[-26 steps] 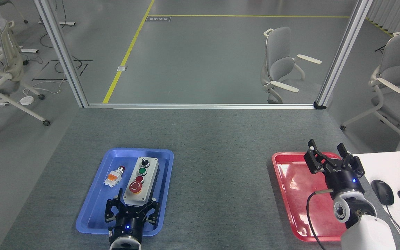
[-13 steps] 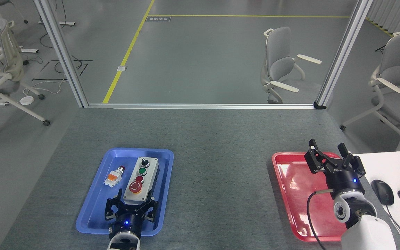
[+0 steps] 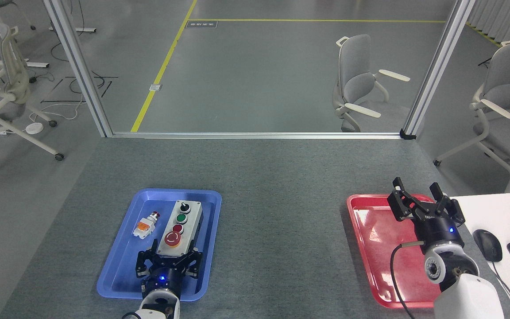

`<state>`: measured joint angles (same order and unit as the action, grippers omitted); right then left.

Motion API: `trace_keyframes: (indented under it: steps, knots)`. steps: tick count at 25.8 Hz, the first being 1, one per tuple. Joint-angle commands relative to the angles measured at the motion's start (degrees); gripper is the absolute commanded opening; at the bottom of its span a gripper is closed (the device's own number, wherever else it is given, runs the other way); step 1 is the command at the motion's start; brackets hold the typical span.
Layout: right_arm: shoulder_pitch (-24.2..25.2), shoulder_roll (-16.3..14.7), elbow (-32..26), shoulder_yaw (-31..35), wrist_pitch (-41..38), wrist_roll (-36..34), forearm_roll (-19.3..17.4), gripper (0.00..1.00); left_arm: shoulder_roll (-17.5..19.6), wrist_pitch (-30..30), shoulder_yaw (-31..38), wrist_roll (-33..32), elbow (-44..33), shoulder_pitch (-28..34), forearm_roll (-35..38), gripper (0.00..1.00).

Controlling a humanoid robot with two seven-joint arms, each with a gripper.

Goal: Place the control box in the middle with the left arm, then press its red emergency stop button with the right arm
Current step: 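Lift the control box out of the blue tray and carry it toward the table middle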

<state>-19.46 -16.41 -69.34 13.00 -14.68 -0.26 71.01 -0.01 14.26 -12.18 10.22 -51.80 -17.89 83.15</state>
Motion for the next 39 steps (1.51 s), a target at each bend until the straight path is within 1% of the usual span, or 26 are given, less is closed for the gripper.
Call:
trace_keyframes:
  steps: [1,2,6,7,10,11,14,18,23,26,28,32,35,37,39]
  knots:
    - [-0.1,0.0,0.0,0.0,0.0,0.2,0.0,0.99,0.1,0.1,0.0,0.2,1.5,-1.4,-0.2,0.96]
    - [0.0,0.0,0.0,-0.1,0.0,0.2,0.0,0.99,0.3,0.0,0.0,0.2,1.7,-1.6,-0.2,0.91]
    - [0.0,0.0,0.1,0.0,0.0,0.1,0.0,0.99,0.4,-1.8,-0.1,0.0,1.7,-1.8,-0.2,0.56]
    - [-0.1,0.0,0.0,0.0,0.0,0.1,0.0,0.99,0.5,-2.2,-0.1,0.0,1.7,-1.7,-0.1,0.47]
    - [-0.1,0.0,0.1,0.0,0.0,0.2,0.0,0.99,1.2,-3.3,-0.1,0.4,1.2,-1.4,0.2,0.05]
    - [-0.1,-0.1,0.0,0.0,0.0,0.1,0.0,0.99,1.4,-3.5,-0.1,0.5,0.9,-1.4,0.2,0.0]
    - [0.0,-0.2,0.0,0.0,0.0,0.1,0.0,0.99,1.6,-4.4,-0.1,0.6,-2.8,-1.2,0.0,0.0]
    - [-0.1,-0.2,0.1,0.0,0.1,0.1,0.0,0.99,4.3,-6.2,0.3,0.0,-13.8,2.5,-0.6,0.0]
    - [-0.1,-0.3,0.1,0.0,0.2,0.1,0.0,0.99,3.9,-6.6,0.2,-0.5,-25.7,7.8,-1.3,0.0]
    - [-0.1,-0.4,0.2,0.0,0.2,0.1,0.0,0.99,2.7,-6.2,-0.9,-2.4,-31.3,8.7,-1.2,0.0]
    - [0.0,-0.6,0.1,-0.1,0.2,0.1,0.0,0.99,1.2,-6.0,-3.6,-3.7,-32.4,8.9,-0.8,0.0]
    - [0.0,-1.2,0.1,-0.1,0.1,0.1,0.0,0.99,-2.1,-4.7,-9.1,-4.2,-32.3,8.9,-0.3,0.0]
    - [0.0,-1.4,0.2,-0.1,0.1,0.1,0.0,0.99,-3.5,-3.5,-14.4,-4.2,-31.4,8.3,-0.3,0.0]
    - [0.0,-1.4,0.3,-0.1,0.1,0.1,0.0,0.99,-5.0,-2.3,-17.4,-4.2,-29.2,7.6,0.6,0.0]
    - [0.0,-1.4,0.3,-0.1,0.1,0.1,0.0,0.99,-6.8,-1.6,-19.5,-4.3,-25.1,6.1,2.6,0.0]
